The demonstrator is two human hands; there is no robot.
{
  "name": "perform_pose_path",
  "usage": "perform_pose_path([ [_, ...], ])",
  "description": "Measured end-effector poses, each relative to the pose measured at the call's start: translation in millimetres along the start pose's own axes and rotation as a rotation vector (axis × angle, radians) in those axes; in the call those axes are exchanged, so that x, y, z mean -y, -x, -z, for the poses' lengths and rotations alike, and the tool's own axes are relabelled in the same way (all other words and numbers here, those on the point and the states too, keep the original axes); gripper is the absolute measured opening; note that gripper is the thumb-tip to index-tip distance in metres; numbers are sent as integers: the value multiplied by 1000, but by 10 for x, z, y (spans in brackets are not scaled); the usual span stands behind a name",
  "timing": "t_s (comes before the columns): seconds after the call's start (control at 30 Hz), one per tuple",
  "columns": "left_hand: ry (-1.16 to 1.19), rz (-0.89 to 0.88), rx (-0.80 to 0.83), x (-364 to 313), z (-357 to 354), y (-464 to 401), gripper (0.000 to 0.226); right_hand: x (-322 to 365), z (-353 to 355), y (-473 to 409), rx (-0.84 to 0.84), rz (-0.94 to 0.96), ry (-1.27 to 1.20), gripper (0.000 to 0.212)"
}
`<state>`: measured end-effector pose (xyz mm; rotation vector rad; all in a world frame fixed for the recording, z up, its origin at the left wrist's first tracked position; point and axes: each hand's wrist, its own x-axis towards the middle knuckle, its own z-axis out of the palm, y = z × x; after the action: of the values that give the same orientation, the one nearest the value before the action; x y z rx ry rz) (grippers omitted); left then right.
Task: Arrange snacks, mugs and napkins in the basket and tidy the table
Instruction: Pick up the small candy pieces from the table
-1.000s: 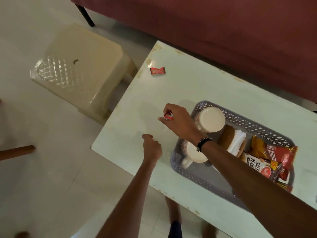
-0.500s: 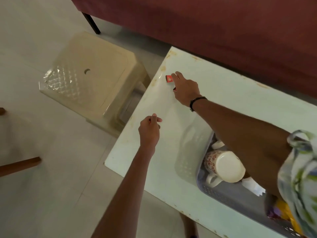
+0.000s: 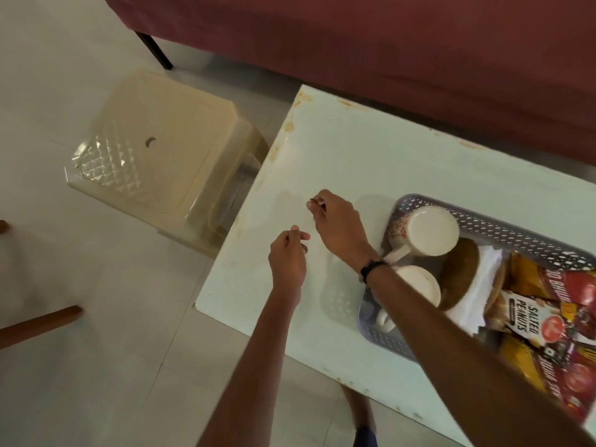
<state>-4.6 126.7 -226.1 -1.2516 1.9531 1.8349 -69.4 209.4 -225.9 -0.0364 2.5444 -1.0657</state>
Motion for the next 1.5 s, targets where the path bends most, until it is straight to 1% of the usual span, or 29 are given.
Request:
perform_pose_path([
  [0.07, 21, -19, 21, -70, -88, 160, 33, 37, 187, 289, -20, -137, -348, 21],
  [0.13, 18, -56, 45, -173, -206, 351, 32, 42, 427, 552, -4, -251, -642, 21],
  [0.23, 9, -84, 87, -246, -481, 702, 21, -78, 782, 883, -7, -402, -959, 22],
  [0.3, 17, -69, 142, -220, -725, 992, 13, -248, 987, 1098, -24, -475, -1065, 22],
  [0.4, 30, -42, 244, -99, -1145, 1450, 7, -609, 1288, 1437, -70, -551, -1249, 27],
  [0.53, 8, -20, 320, 118, -1704, 2060, 6, -1190, 1772, 1980, -226, -650, -1412, 23],
  [0.6, -26, 20, 380, 249, -2002, 2370, 7, -1553, 1992, 2266, -294, -698, -1477, 21],
  [0.67, -90, 71, 473, 416, -2322, 2668, 12, -1926, 2214, 2541, -308, -724, -1481, 20],
  [0.73, -121, 103, 554, 586, -2652, 2932, 10, -2292, 2442, 2789, -329, -750, -1445, 17],
  [0.87, -171, 133, 602, 906, -3265, 3332, 19, -2955, 2870, 3167, -379, -809, -1369, 20],
  [0.97, -145, 134, 559, 1086, -3679, 3465, 24, -3377, 3085, 3338, -380, -835, -1331, 16],
  [1.07, -109, 90, 520, 1151, -4042, 3462, 25, -3691, 3214, 3395, -367, -833, -1301, 14],
  [1.17, -139, 32, 514, 1181, -4298, 3402, 21, -3902, 3277, 3379, -361, -826, -1240, 20],
  [1.23, -209, 9, 468, 1196, -4361, 3374, 23, -3952, 3293, 3332, -349, -806, -1203, 22],
  [1.33, -217, 6, 376, 1251, -4358, 3420, 33, -3983, 3327, 3230, -318, -761, -1097, 20],
  [1.5, -145, 32, 332, 1344, -4233, 3456, 25, -3943, 3388, 2980, -326, -619, -841, 23],
])
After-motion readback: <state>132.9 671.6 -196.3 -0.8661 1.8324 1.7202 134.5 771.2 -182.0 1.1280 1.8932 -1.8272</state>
